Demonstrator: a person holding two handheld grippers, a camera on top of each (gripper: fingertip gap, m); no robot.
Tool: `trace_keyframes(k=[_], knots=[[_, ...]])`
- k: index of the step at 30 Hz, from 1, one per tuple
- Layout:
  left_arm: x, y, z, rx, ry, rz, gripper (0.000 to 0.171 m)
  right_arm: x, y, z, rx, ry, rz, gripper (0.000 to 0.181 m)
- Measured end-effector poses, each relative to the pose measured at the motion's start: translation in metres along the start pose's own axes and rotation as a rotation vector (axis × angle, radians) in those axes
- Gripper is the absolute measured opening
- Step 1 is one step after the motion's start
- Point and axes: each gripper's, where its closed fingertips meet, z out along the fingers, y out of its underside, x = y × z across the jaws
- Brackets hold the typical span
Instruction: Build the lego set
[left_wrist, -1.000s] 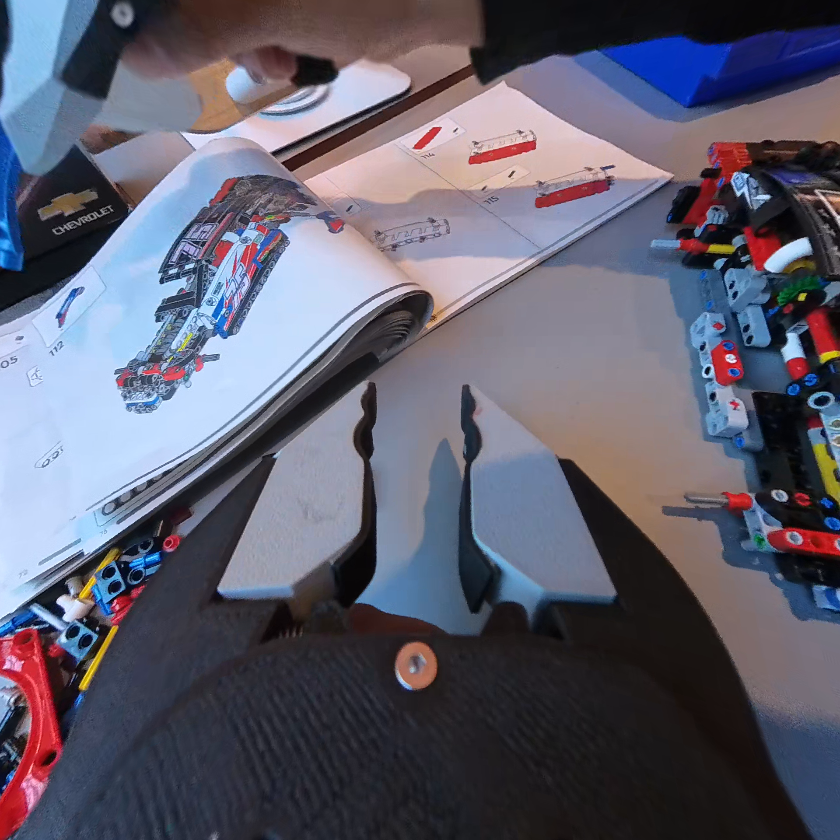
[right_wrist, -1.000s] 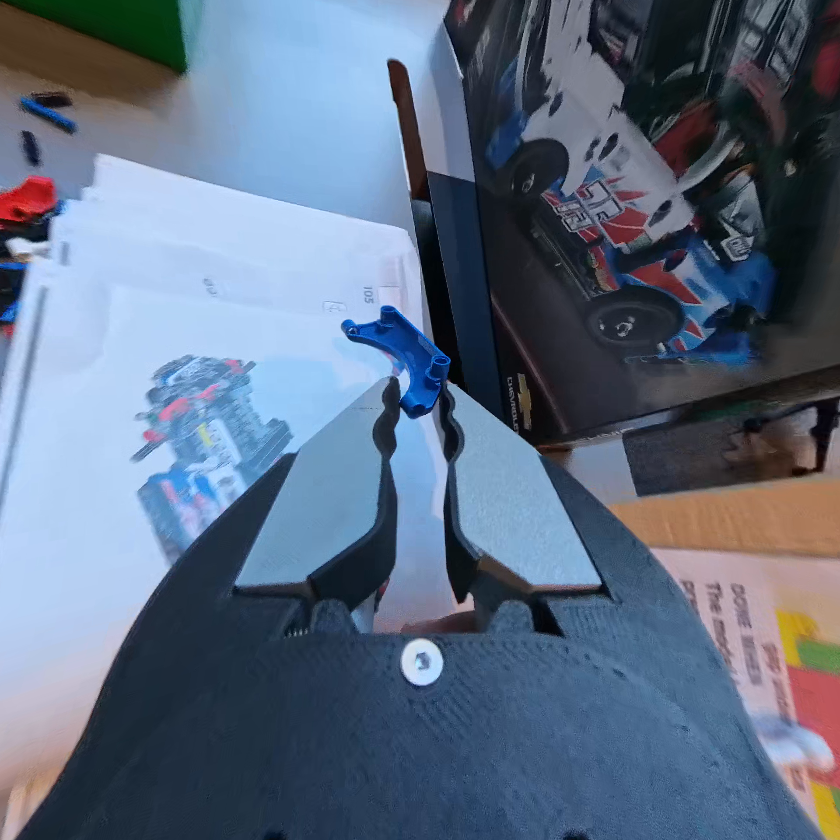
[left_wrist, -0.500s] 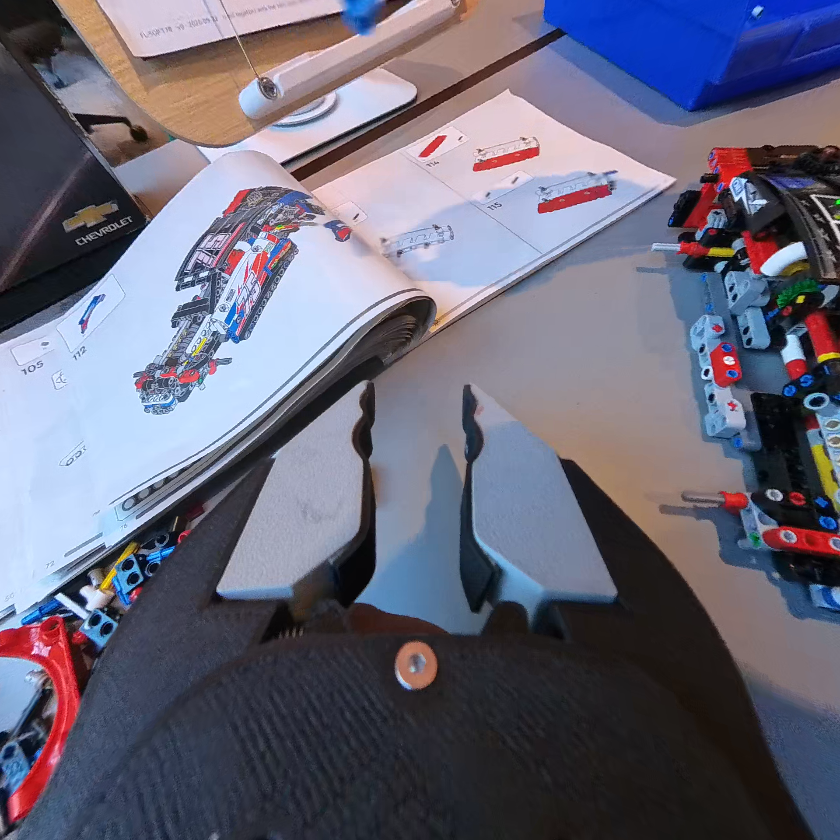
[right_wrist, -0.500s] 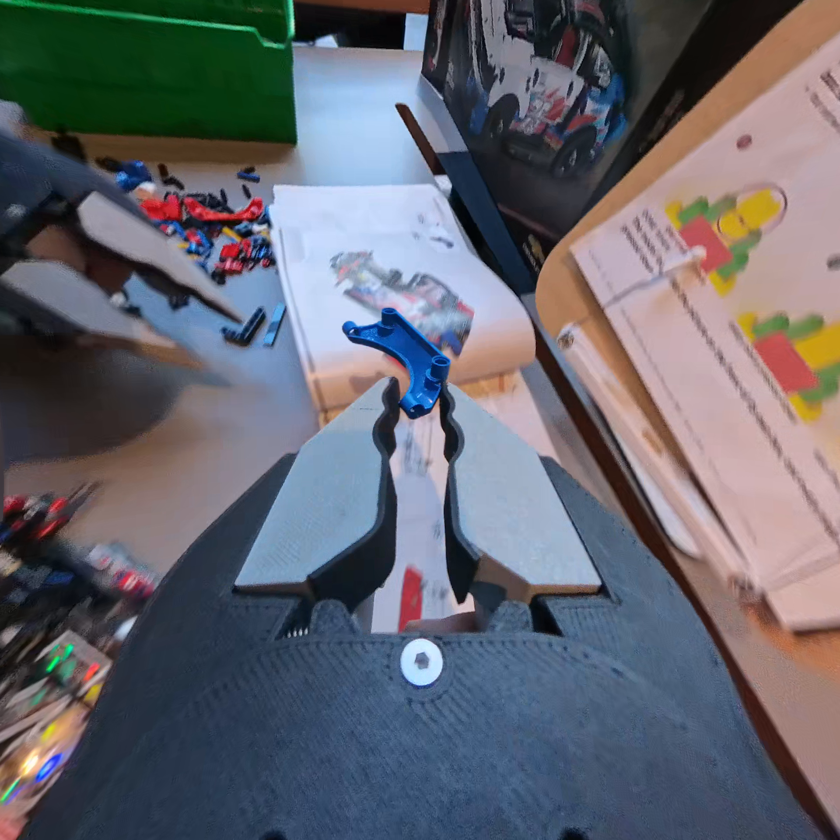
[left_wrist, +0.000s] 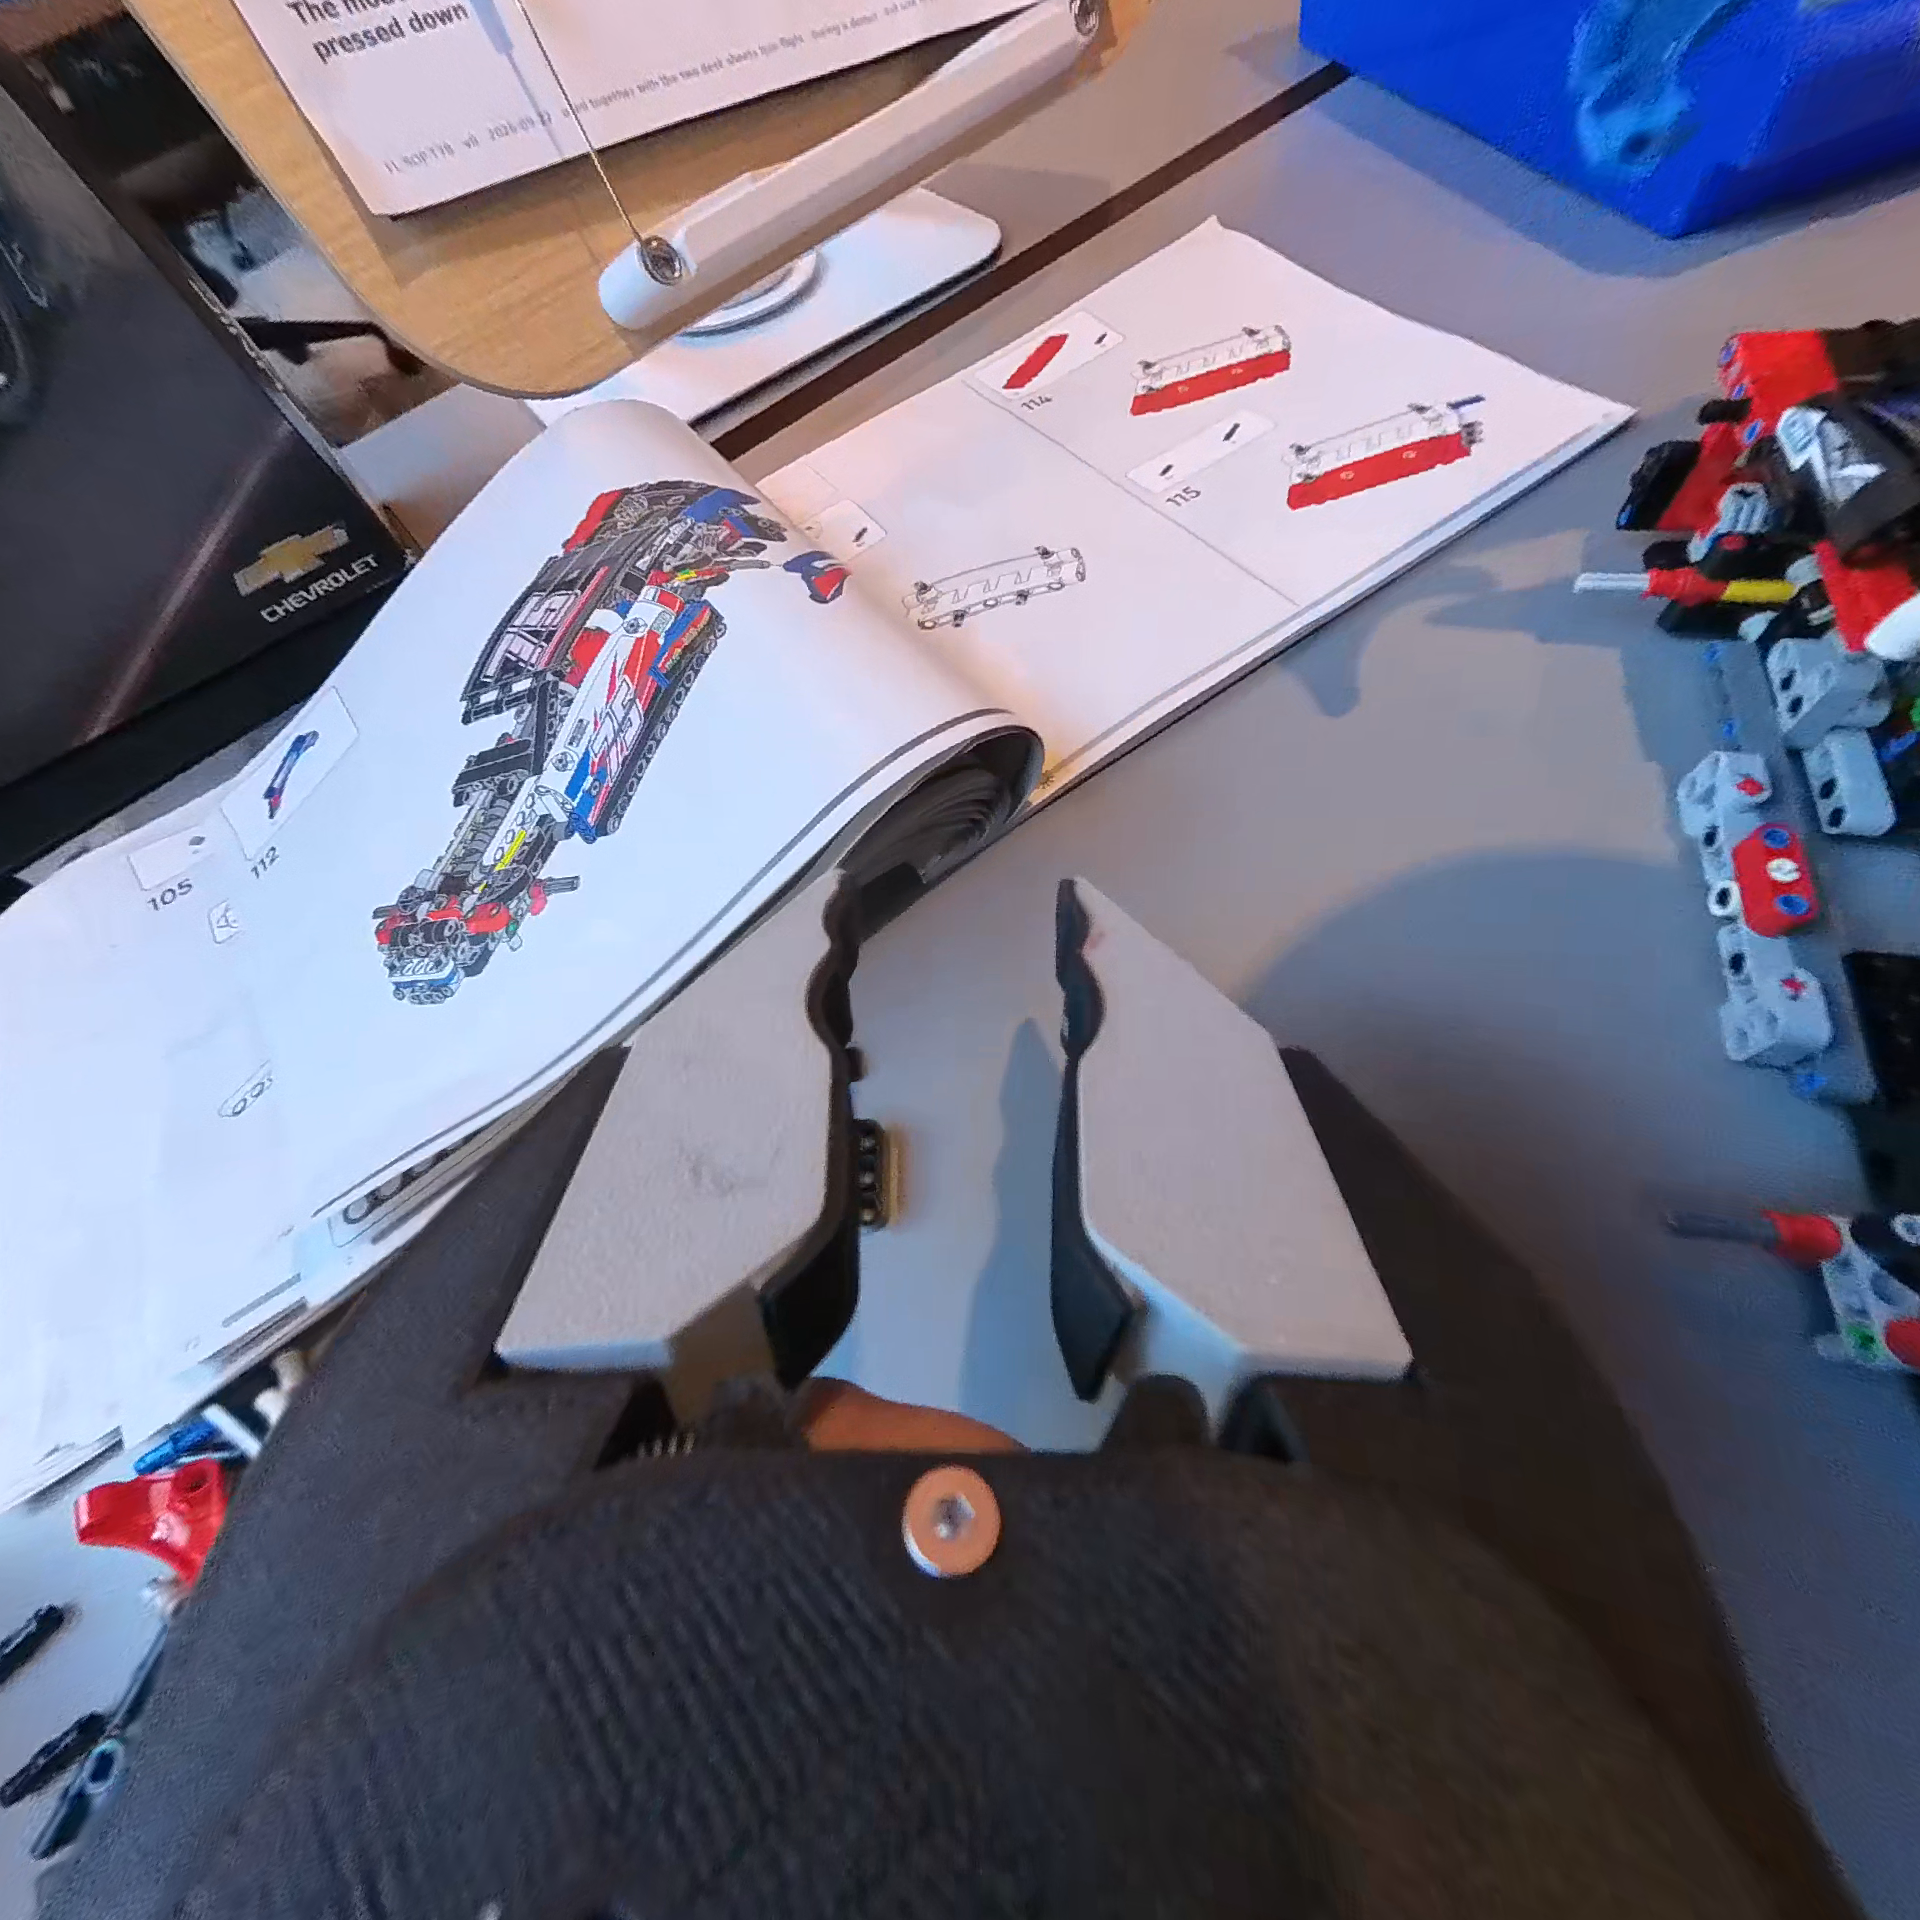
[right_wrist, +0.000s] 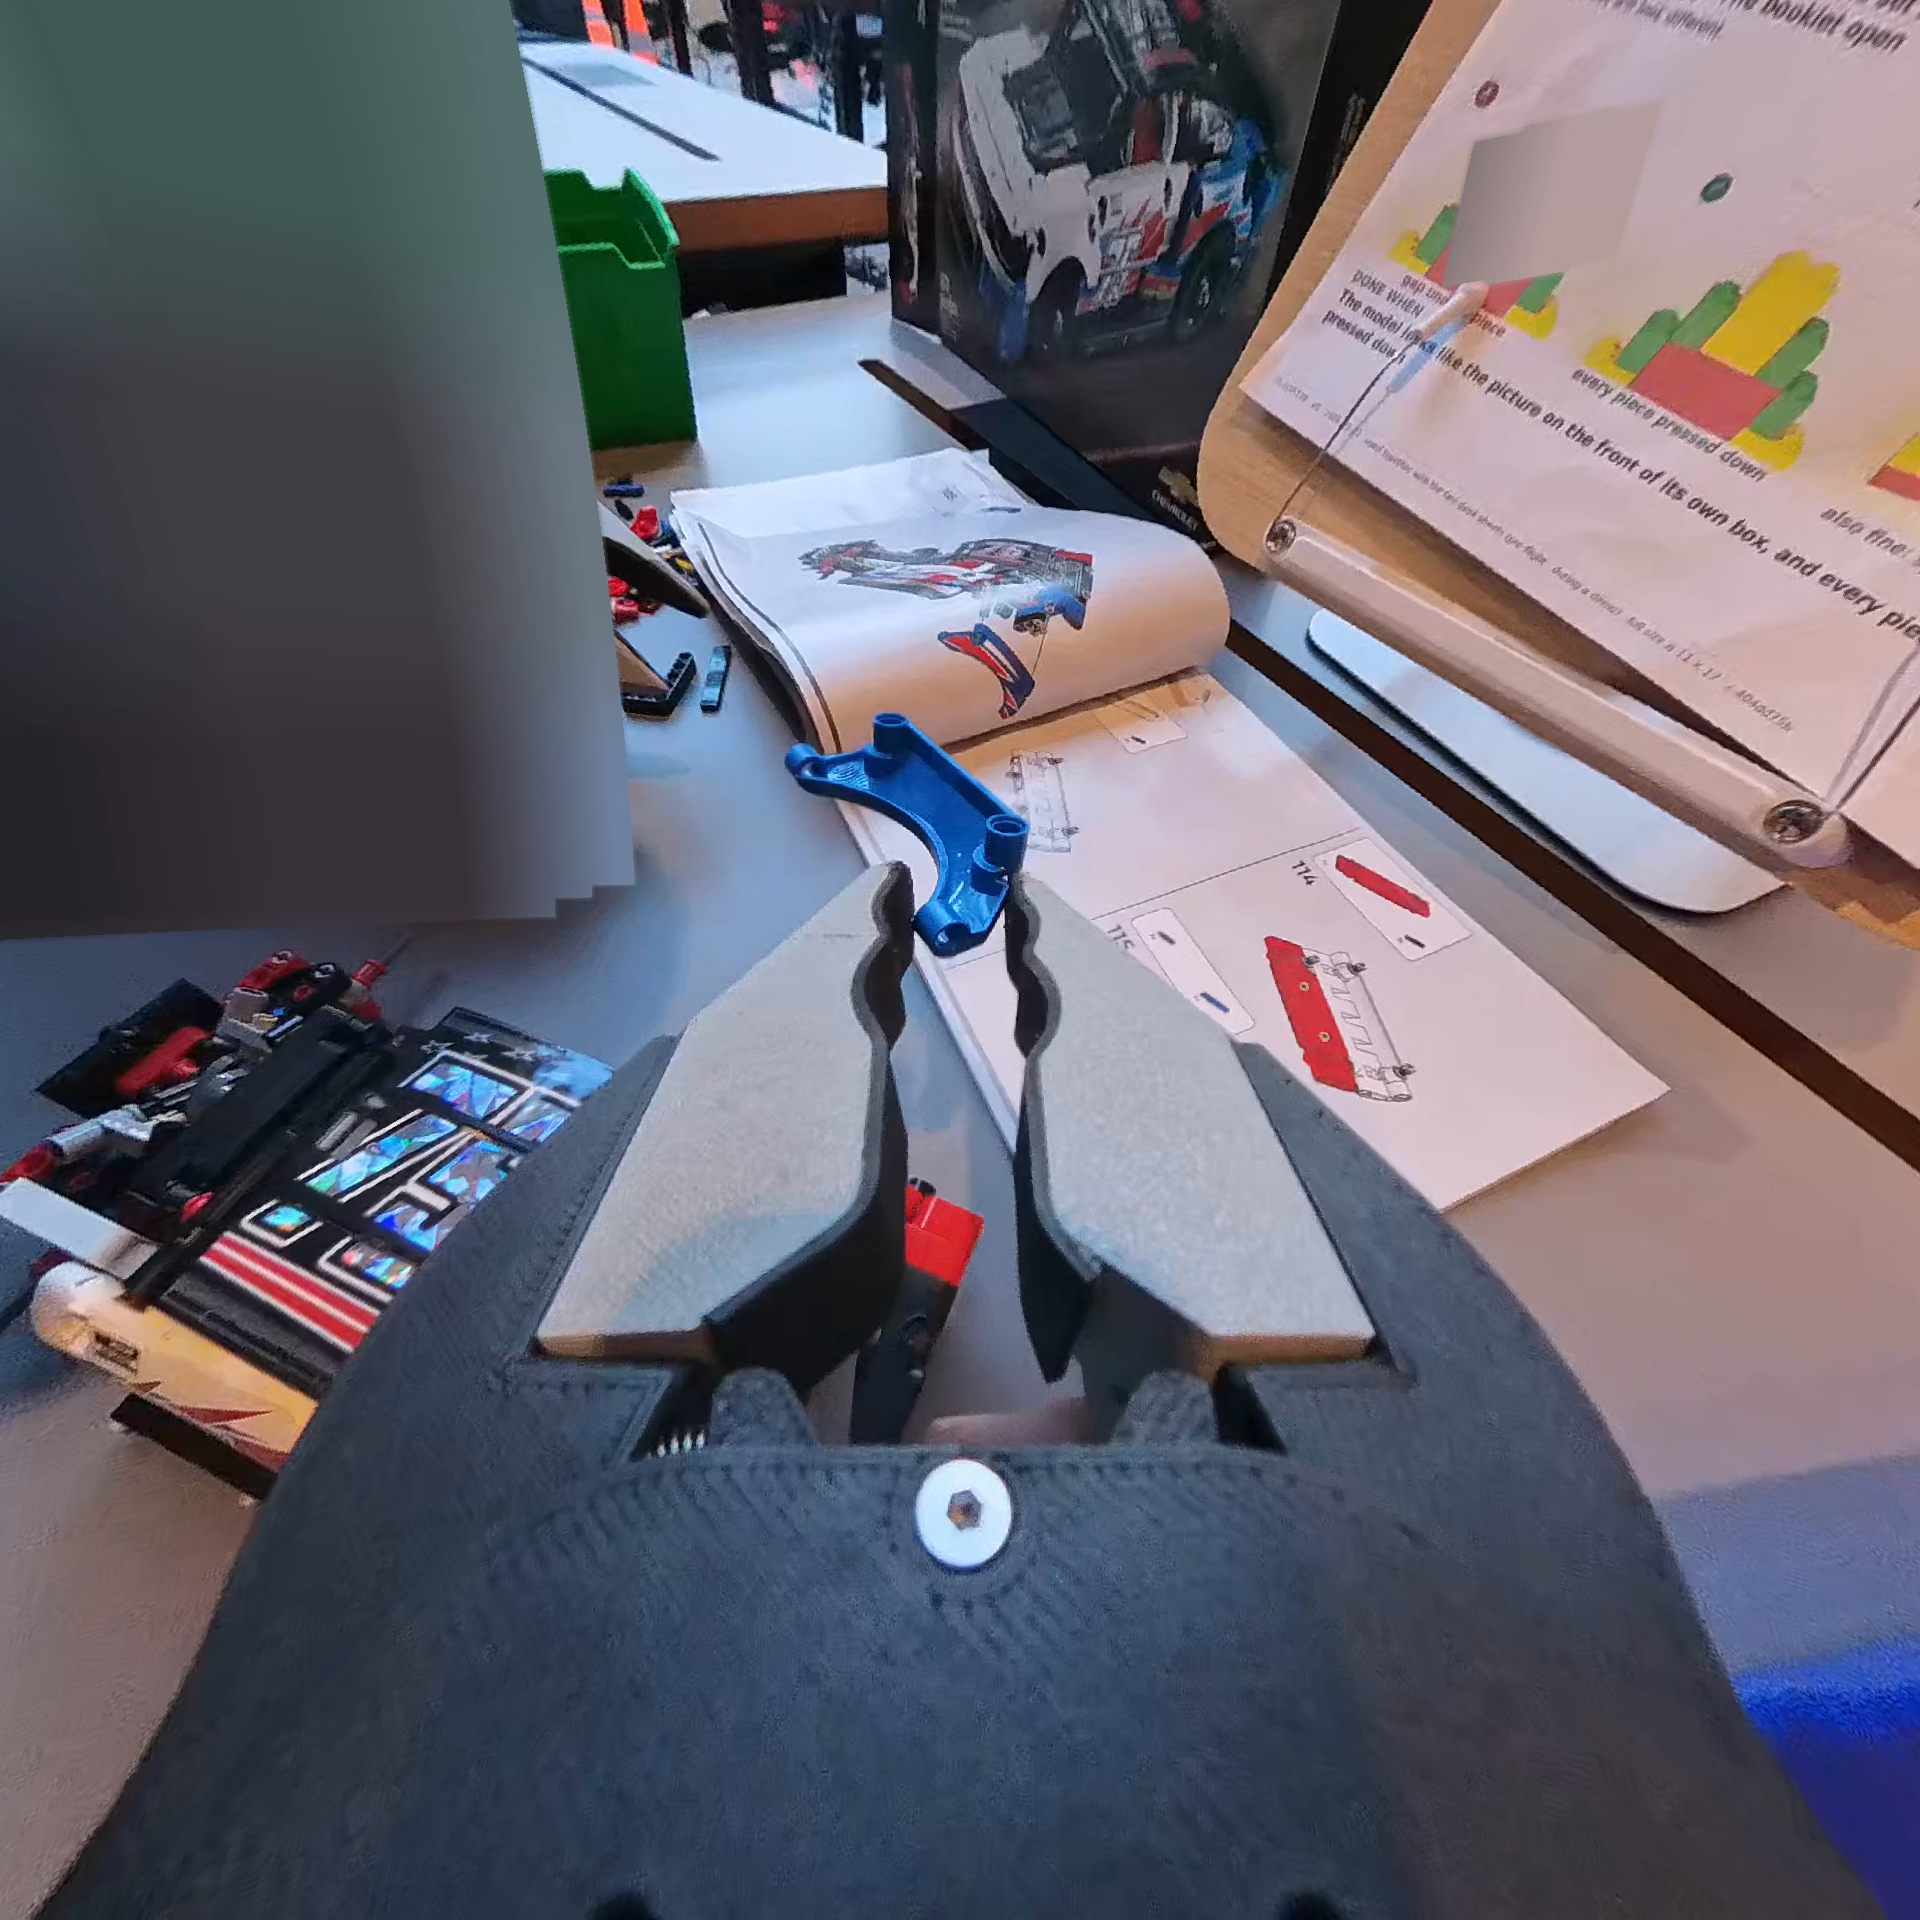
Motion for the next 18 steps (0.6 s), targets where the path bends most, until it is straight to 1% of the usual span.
trace_keyframes(k=[2,7,12,18], knots=[[-0.001,0.003,0.001,-0.008,-0.012,0.023,0.035,-0.002,0.0,-0.002,0.01,-0.001,-0.001,0.015],[-0.002,0.011,0.0,-0.026,-0.025,0.064,0.035,-0.003,0.003,0.002,-0.02,0.023,-0.018,0.015],[-0.001,0.01,-0.003,-0.018,-0.02,0.059,0.035,-0.003,0.004,0.005,-0.051,0.054,-0.087,0.015],[0.005,0.01,-0.006,-0.013,-0.017,0.092,0.035,-0.004,0.001,0.01,-0.041,0.051,-0.083,0.015]])
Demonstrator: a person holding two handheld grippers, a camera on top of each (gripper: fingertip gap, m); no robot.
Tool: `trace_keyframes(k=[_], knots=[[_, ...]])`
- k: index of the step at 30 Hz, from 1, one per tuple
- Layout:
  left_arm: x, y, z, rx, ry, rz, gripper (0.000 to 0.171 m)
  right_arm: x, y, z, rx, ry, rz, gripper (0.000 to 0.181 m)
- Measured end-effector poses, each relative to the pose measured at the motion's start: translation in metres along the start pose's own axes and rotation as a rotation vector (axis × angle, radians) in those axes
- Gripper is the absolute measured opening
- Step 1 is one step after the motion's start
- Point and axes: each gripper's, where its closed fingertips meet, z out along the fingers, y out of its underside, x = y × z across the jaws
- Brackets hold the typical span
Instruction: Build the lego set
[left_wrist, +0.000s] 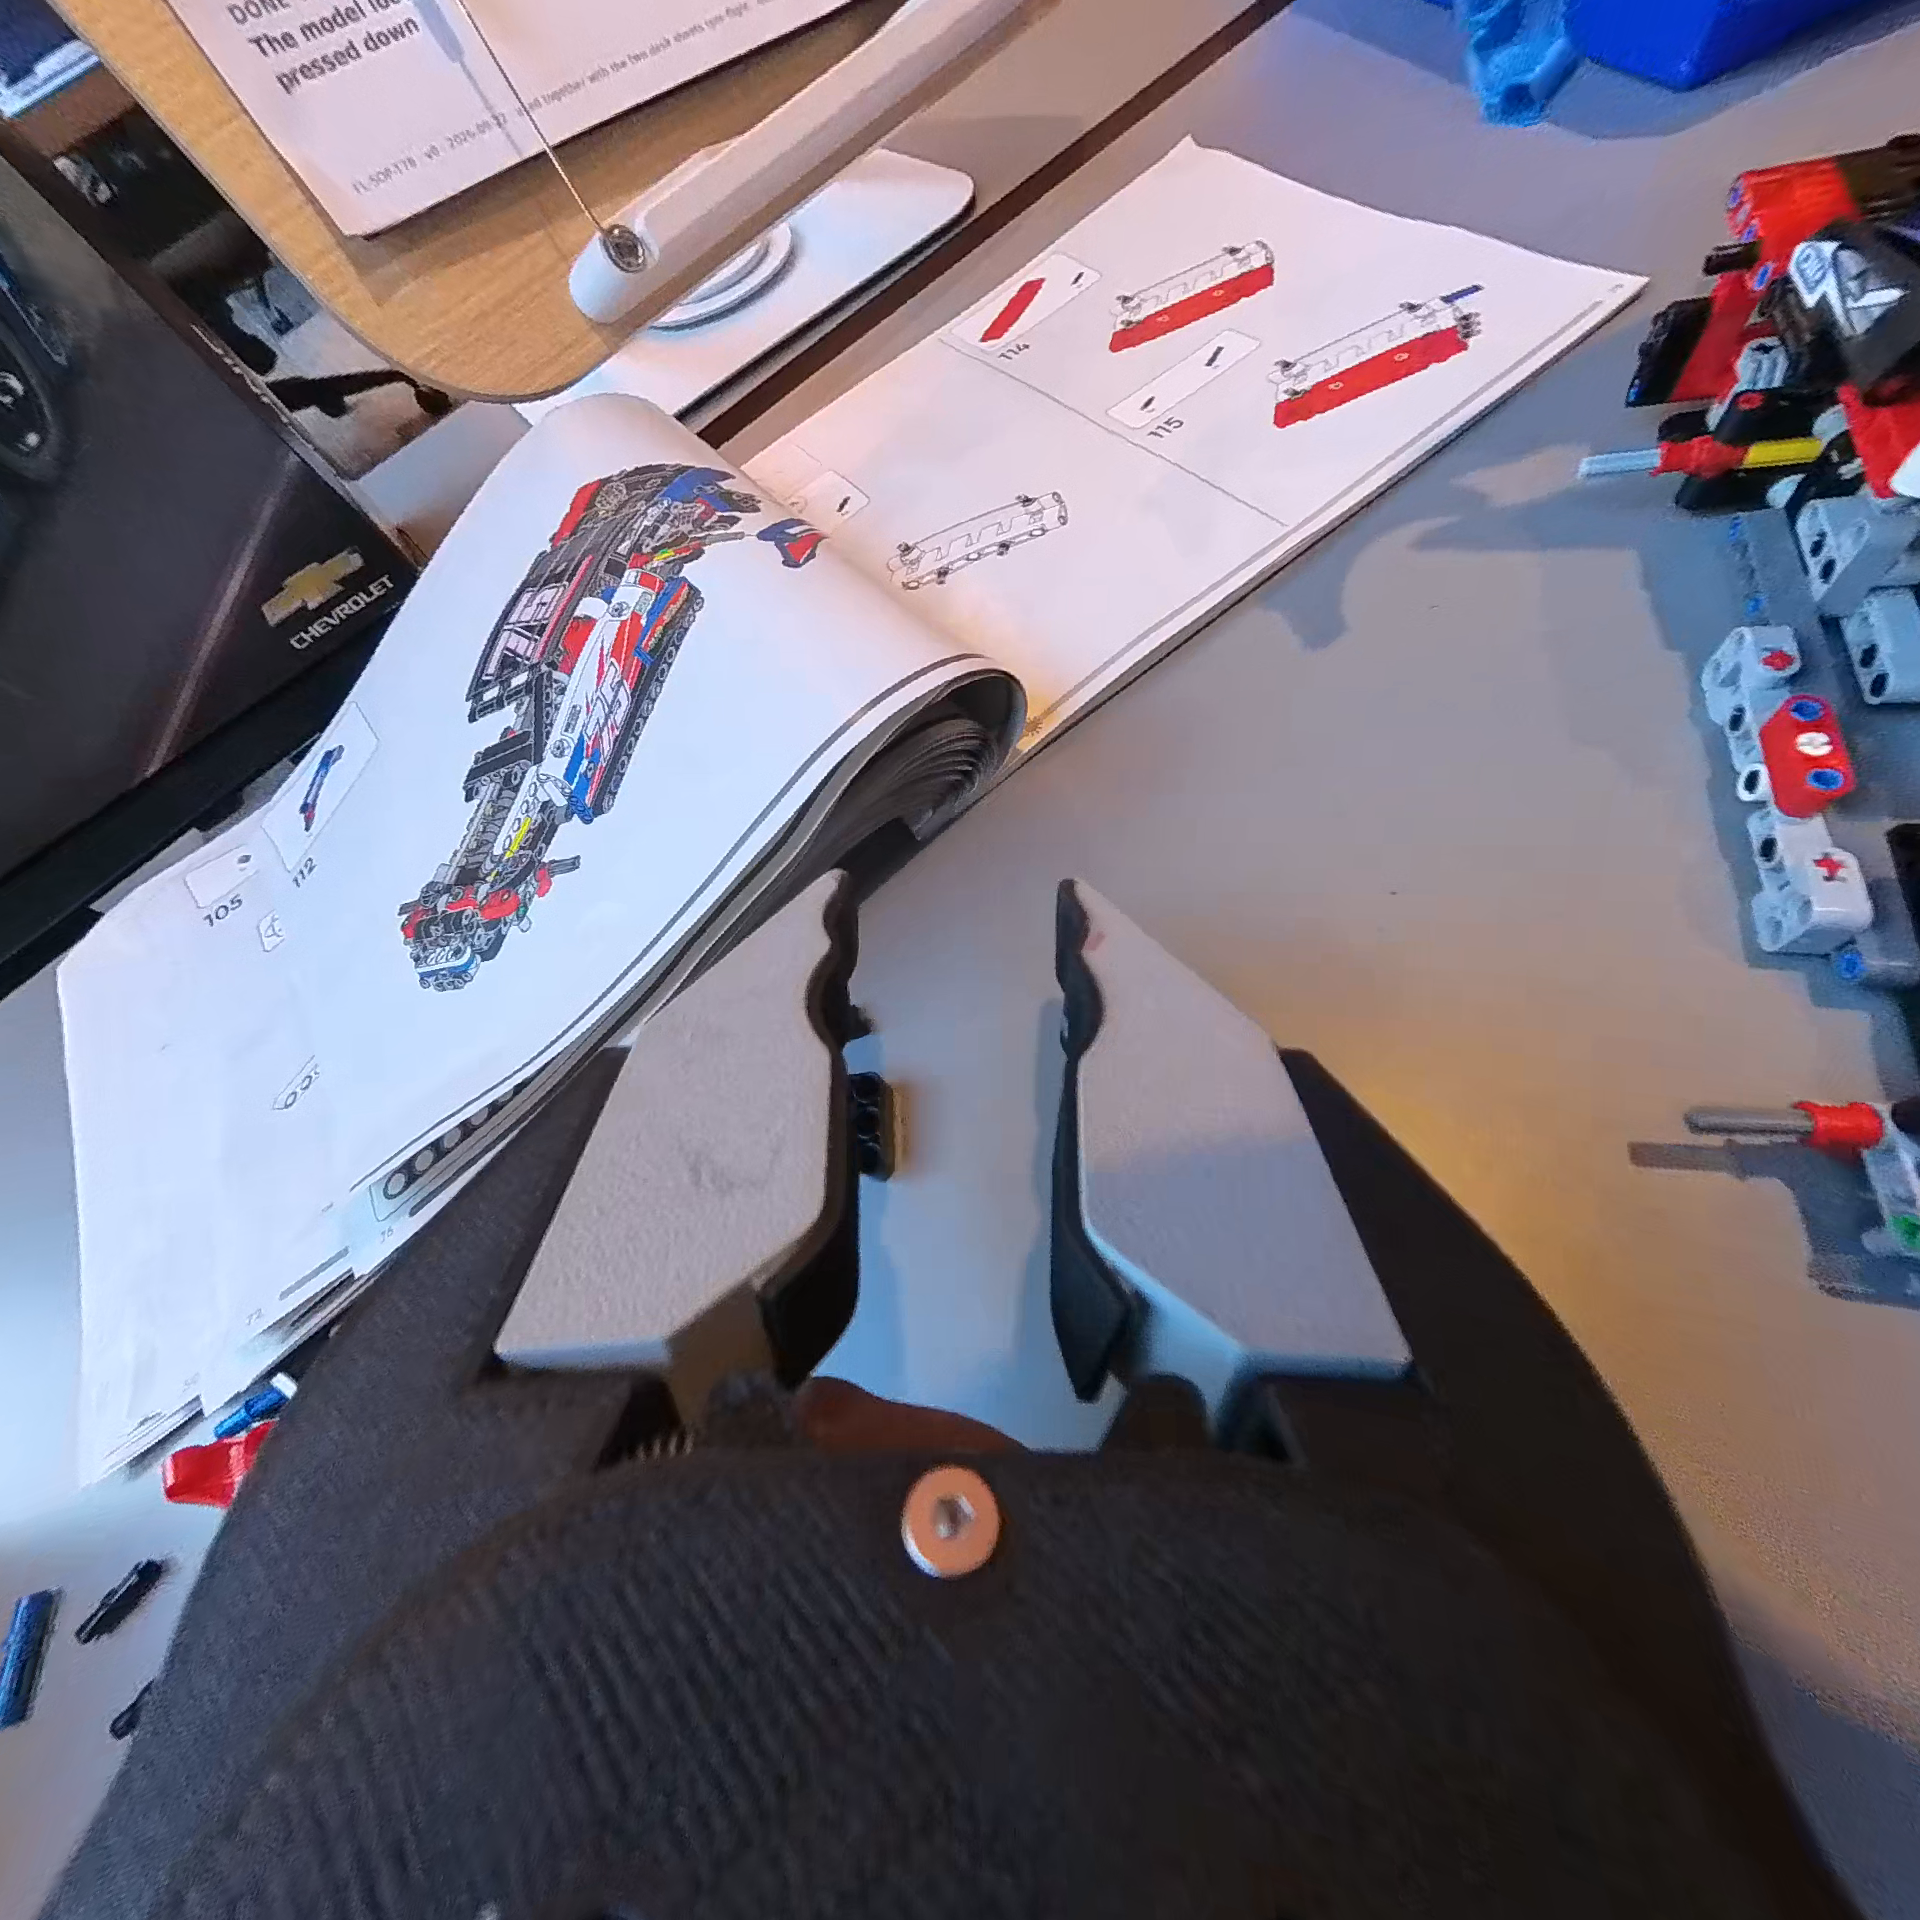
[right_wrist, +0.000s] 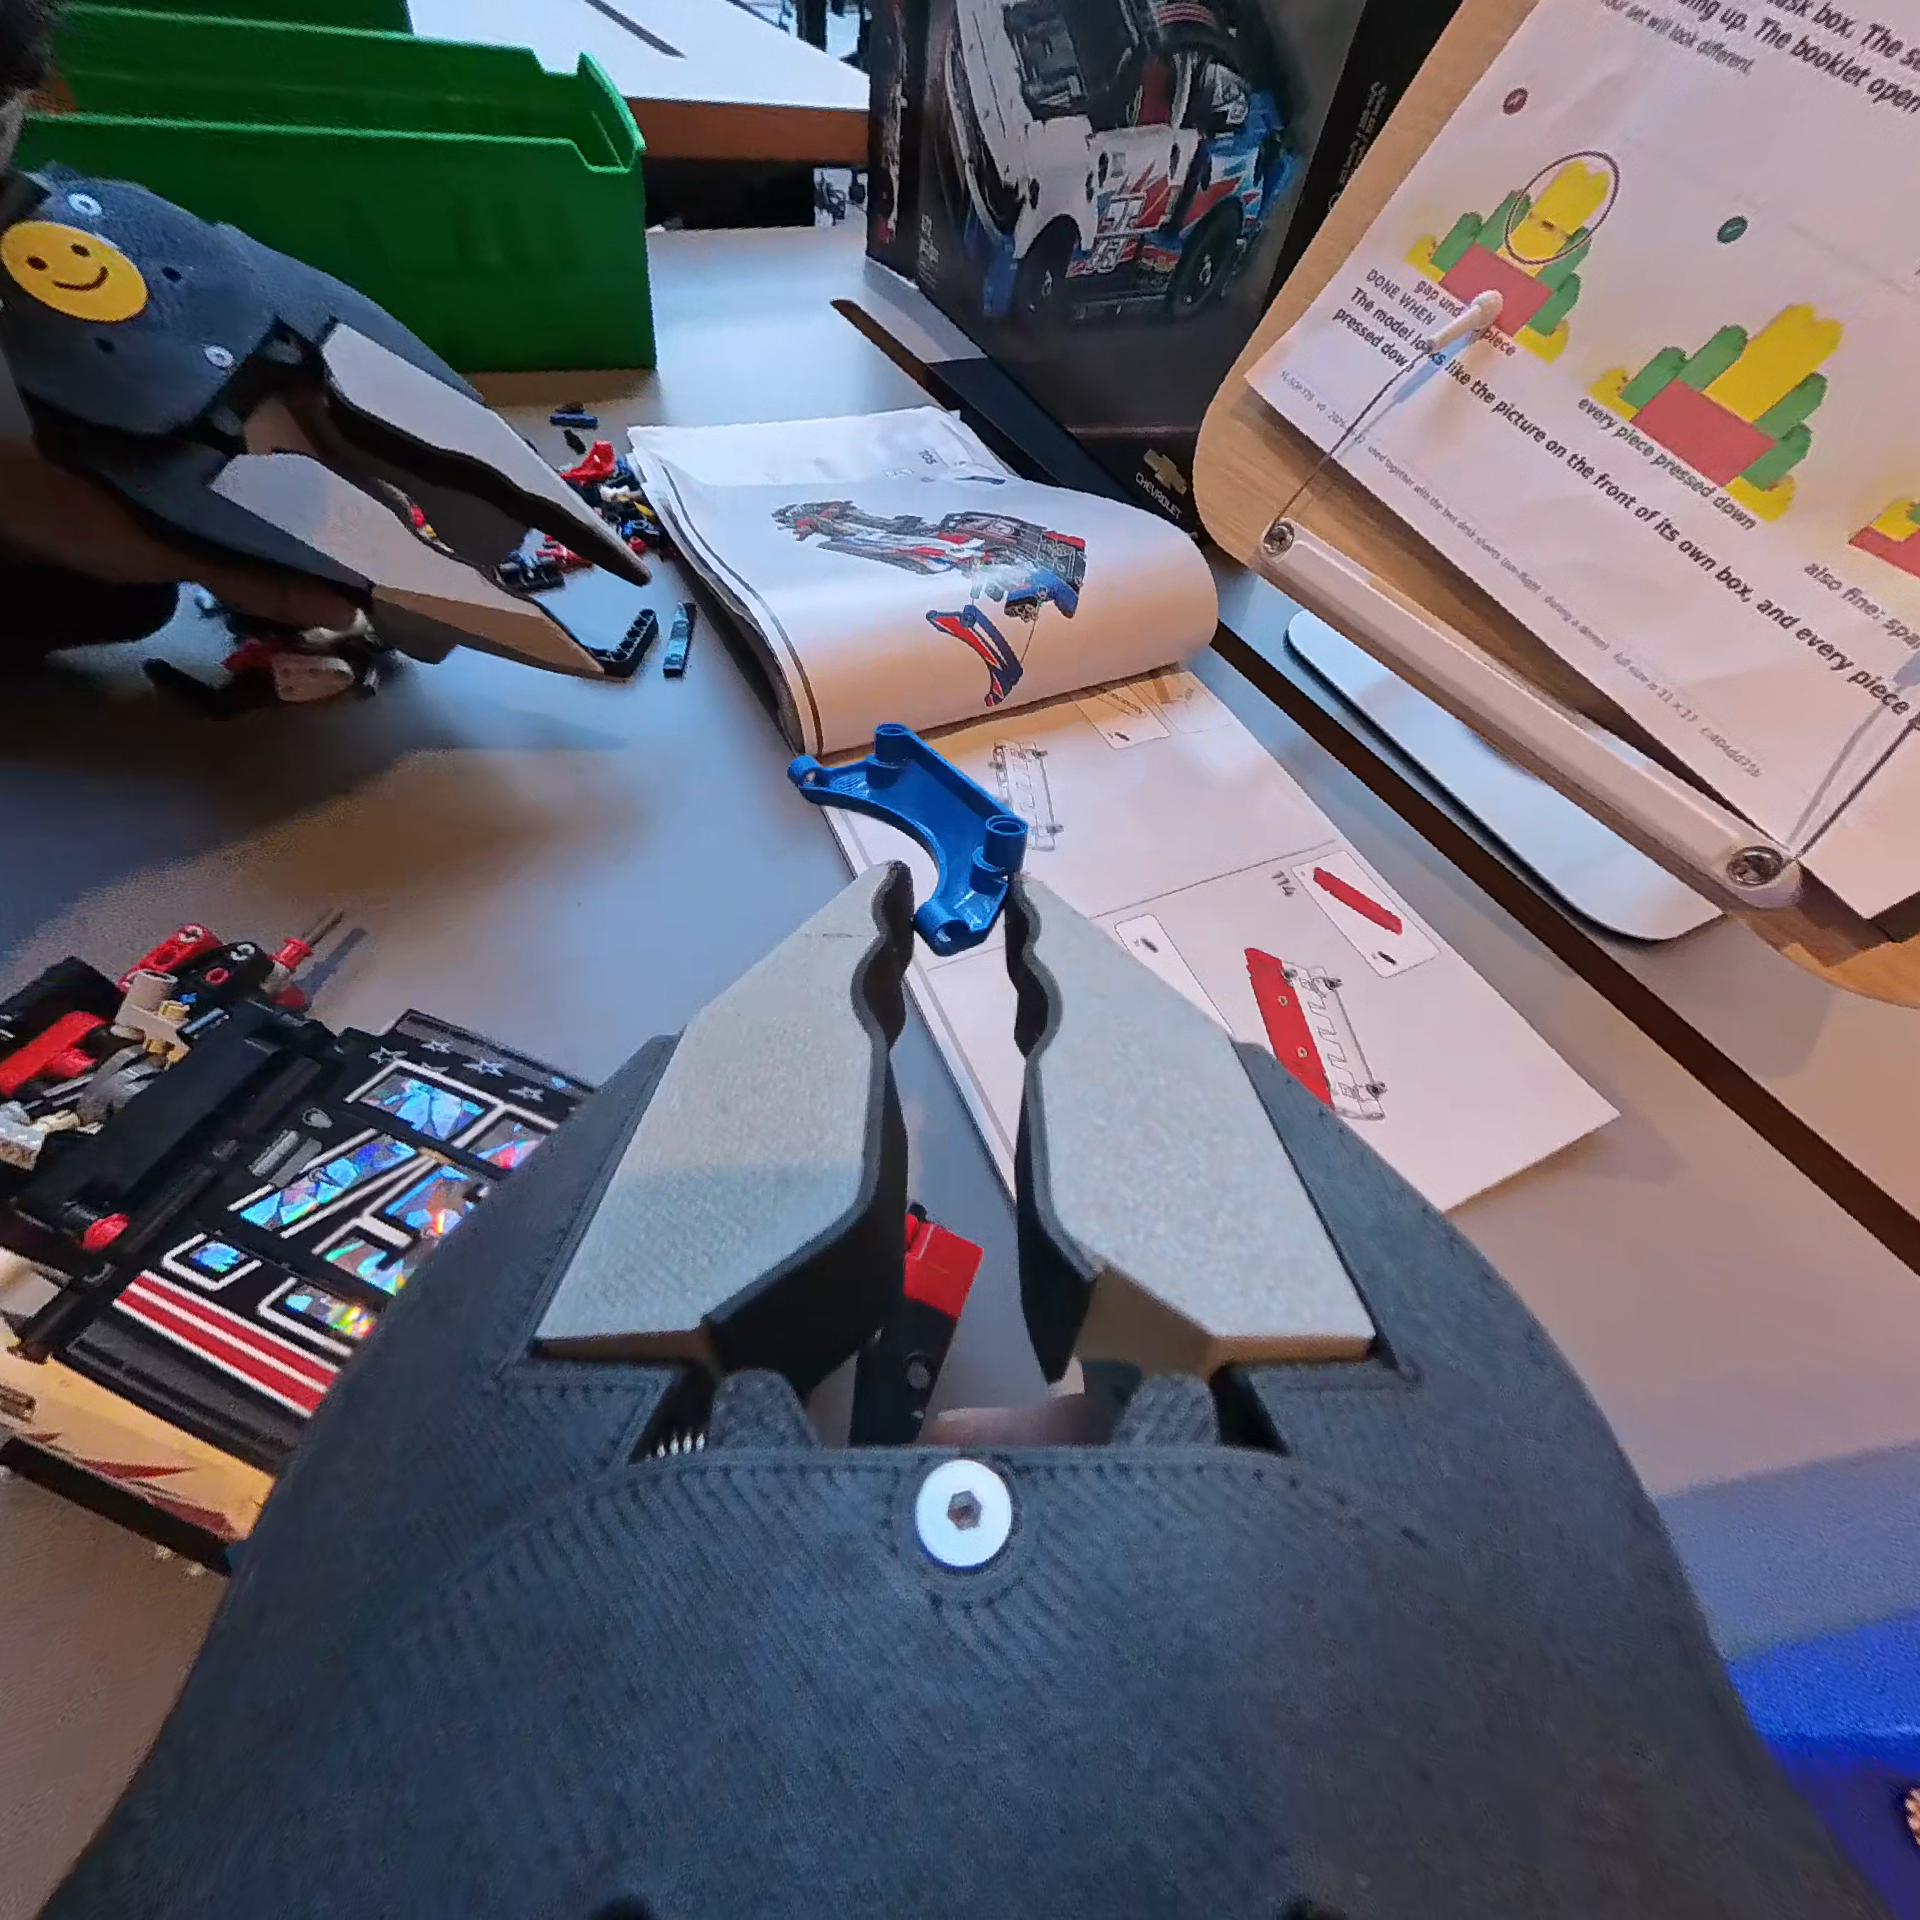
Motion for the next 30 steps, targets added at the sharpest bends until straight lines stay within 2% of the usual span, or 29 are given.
trace_keyframes(k=[10,24,26,30], knots=[[-0.009,-0.006,-0.007,0.022,-0.04,-0.011,0.035,-0.003,-0.007,0.002,0.06,-0.008,0.051,0.015],[0.008,-0.006,-0.001,0.023,0.008,0.032,0.035,-0.025,-0.013,0.003,0.103,-0.037,-0.059,0.015],[0.024,-0.015,-0.005,0.076,0.107,0.012,0.037,-0.04,-0.024,0.0,0.129,-0.023,-0.19,0.014],[0.064,-0.048,-0.03,0.243,0.354,-0.034,0.038,-0.081,-0.049,0.0,0.125,0.197,-0.769,0.014]])
